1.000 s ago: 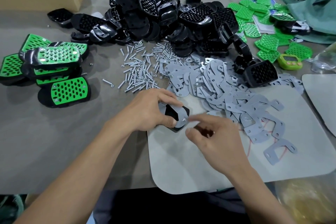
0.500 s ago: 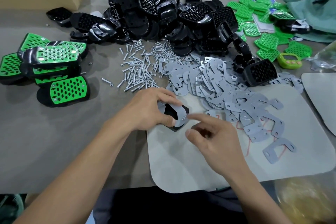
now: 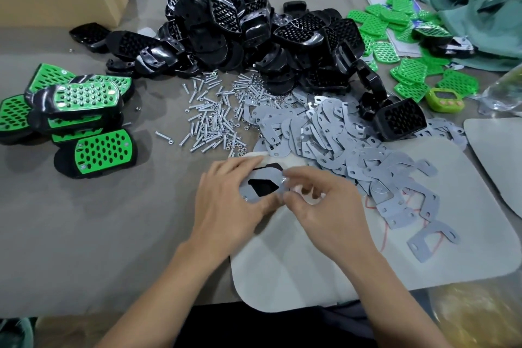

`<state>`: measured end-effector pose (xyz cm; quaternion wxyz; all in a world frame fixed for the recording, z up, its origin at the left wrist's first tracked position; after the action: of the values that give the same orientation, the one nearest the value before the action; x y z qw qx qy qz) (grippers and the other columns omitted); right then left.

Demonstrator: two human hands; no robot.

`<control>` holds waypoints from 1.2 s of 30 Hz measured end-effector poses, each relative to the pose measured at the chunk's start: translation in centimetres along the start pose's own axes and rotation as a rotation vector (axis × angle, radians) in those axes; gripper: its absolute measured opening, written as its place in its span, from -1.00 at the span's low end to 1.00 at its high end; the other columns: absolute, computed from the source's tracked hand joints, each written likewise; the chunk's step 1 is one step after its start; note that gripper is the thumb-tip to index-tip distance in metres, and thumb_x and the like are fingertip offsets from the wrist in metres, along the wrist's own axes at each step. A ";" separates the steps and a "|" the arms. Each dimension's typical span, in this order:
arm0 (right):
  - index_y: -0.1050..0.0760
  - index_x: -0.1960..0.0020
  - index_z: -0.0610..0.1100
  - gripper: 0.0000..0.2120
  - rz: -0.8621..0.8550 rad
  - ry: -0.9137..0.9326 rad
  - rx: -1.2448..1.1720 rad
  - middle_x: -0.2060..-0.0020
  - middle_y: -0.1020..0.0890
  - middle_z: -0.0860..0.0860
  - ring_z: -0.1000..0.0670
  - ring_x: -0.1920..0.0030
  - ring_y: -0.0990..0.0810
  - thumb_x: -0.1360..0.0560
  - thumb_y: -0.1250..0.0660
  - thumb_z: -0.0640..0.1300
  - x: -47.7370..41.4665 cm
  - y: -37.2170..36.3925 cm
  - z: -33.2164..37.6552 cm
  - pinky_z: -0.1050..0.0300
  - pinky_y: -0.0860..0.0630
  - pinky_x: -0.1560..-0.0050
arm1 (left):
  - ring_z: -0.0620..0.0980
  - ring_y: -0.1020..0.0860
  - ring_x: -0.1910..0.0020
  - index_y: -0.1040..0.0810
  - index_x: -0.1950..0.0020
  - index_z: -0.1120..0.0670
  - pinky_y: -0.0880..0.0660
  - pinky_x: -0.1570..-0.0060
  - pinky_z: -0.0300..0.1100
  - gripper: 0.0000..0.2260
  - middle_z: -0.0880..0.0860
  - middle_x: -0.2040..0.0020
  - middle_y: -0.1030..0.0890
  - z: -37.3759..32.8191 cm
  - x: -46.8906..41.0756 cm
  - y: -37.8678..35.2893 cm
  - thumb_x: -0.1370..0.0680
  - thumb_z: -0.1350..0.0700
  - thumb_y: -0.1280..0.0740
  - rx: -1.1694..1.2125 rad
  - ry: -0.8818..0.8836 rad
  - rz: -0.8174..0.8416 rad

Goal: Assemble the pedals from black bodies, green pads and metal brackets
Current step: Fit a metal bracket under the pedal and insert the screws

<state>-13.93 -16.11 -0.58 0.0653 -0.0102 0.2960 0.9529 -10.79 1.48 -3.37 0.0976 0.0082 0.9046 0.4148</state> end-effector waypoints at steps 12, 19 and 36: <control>-0.67 0.10 0.06 -0.76 0.079 0.086 0.086 0.07 -0.60 0.21 0.11 0.14 -0.57 -0.38 -0.50 -0.27 -1.7 -1.3 0.0 0.44 -0.42 0.12 | -0.20 -0.59 -0.16 -0.63 -0.20 -0.26 -0.53 -0.15 -0.22 -0.39 -0.32 -0.17 -0.62 3.9 -0.2 3.1 -0.14 -0.13 -0.61 0.314 0.082 0.190; -0.71 0.03 -0.09 -0.76 0.021 0.324 0.245 0.09 -0.70 0.03 -0.04 0.04 -0.60 -0.35 -0.47 -0.33 -2.3 -3.2 3.2 0.08 -0.51 -0.10 | -0.16 -0.61 -0.08 -0.67 -0.02 -0.28 -0.47 -0.06 -0.29 -0.40 -0.29 -0.07 -0.63 4.1 -0.9 2.9 -0.03 -0.02 -0.71 0.393 0.091 0.138; -0.70 0.06 -0.04 -0.70 0.111 0.250 0.149 0.01 -0.66 0.11 0.07 -0.02 -0.46 -0.32 -0.40 -0.36 -1.6 -4.3 3.4 0.23 -0.40 -0.16 | -0.23 -0.62 -0.06 -0.73 -0.09 -0.20 -0.47 -0.03 -0.34 -0.36 -0.32 -0.03 -0.64 3.8 -0.9 3.0 -0.01 -0.08 -0.69 0.444 0.102 0.149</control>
<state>-11.74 -10.83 -0.11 -0.0243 -0.1077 0.3717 0.9218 -9.44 6.20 -3.44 0.0166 0.0753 0.9743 0.2117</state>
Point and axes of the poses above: each hand's wrist, its own x-axis away from the middle knuckle, its own y-axis out of the back of the hand, z = x × y, the point moved 2 cm from there along -x, towards the middle knuckle
